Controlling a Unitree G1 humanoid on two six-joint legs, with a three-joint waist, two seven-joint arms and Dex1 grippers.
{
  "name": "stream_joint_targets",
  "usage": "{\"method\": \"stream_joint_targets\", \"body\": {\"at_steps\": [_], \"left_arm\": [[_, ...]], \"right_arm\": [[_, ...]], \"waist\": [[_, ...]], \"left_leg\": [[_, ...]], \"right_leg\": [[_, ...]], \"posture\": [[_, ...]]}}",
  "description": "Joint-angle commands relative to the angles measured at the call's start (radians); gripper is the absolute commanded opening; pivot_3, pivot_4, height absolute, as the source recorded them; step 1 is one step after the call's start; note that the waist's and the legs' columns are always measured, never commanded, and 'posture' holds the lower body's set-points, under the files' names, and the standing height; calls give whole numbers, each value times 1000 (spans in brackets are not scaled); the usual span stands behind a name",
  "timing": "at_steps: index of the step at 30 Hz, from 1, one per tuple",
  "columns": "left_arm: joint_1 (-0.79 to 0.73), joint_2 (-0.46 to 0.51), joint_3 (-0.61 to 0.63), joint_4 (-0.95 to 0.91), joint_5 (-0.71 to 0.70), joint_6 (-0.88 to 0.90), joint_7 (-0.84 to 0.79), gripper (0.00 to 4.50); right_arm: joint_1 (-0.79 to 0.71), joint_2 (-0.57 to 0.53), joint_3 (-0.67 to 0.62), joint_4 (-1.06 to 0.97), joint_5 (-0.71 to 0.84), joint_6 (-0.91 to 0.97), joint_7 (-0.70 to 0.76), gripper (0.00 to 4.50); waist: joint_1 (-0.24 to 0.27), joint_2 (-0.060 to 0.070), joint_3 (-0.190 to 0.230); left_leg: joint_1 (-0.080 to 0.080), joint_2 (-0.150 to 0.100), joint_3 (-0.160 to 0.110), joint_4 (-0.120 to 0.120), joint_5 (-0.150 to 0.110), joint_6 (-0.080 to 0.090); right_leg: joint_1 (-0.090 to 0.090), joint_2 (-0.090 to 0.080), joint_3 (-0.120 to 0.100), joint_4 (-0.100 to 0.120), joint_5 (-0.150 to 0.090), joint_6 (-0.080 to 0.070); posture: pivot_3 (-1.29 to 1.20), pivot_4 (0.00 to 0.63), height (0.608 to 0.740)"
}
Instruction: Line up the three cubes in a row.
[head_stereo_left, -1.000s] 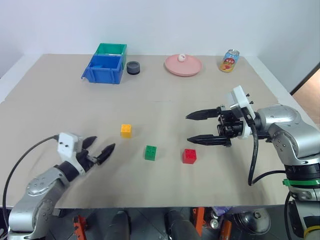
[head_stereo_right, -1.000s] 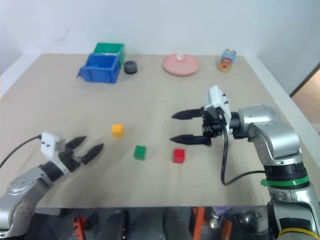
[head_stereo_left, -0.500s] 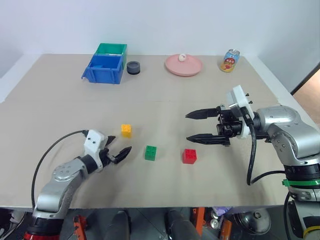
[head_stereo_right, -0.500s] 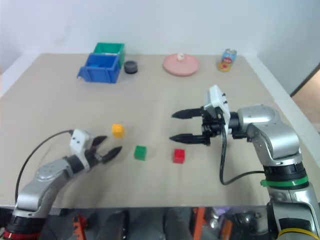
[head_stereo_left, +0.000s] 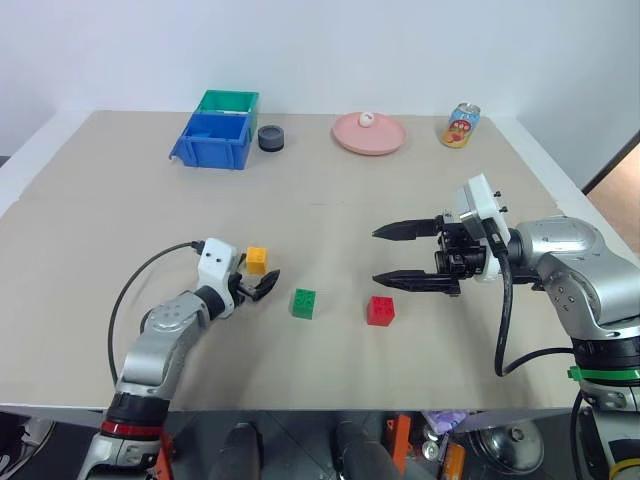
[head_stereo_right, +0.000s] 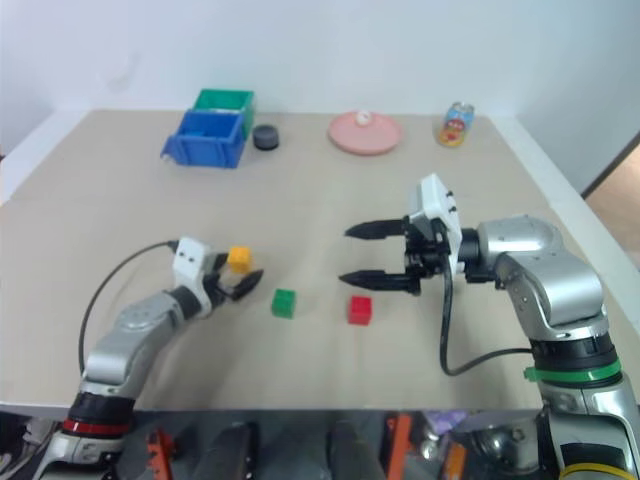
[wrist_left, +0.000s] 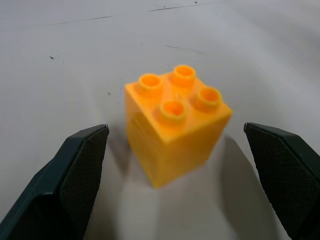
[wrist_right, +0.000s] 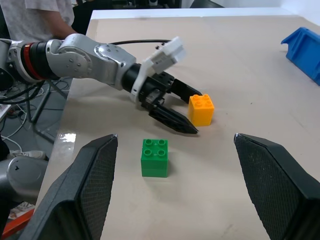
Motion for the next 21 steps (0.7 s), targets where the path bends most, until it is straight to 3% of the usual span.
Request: {"method": "stream_joint_targets", "body": {"at_steps": [1, 9, 14, 21], "left_arm": [[-14, -15, -10, 36, 22, 39, 32, 3953], [3, -12, 5, -25, 16, 109, 49, 1357], [0, -4, 15, -36, 15, 125, 43, 1344], [-4, 123, 63, -5, 21, 3, -70, 1344]], "right_arm": [[4, -8, -36, -43, 17, -7, -10, 3846], [7, -7, -33, -33, 9, -18, -15, 3846], [-3, -4, -25, -20, 5, -25, -13, 3846], [-27, -5, -15, 3, -2, -31, 3, 3846]], "waist": [[-1, 0, 0], [-1, 1, -1], [-1, 1, -1], [-8, 1, 0]], "left_leg": [[0, 0, 0, 0, 0, 0], [1, 0, 0, -1, 0, 0], [0, 0, 0, -3, -1, -1], [0, 0, 0, -3, -1, -1]], "right_leg": [[0, 0, 0, 0, 0, 0], [0, 0, 0, 0, -1, 0], [0, 0, 0, 0, -4, 1], [-1, 0, 0, 0, -3, 0]], "posture": [[0, 150, 740], [0, 150, 740], [0, 150, 740], [0, 150, 740]]}}
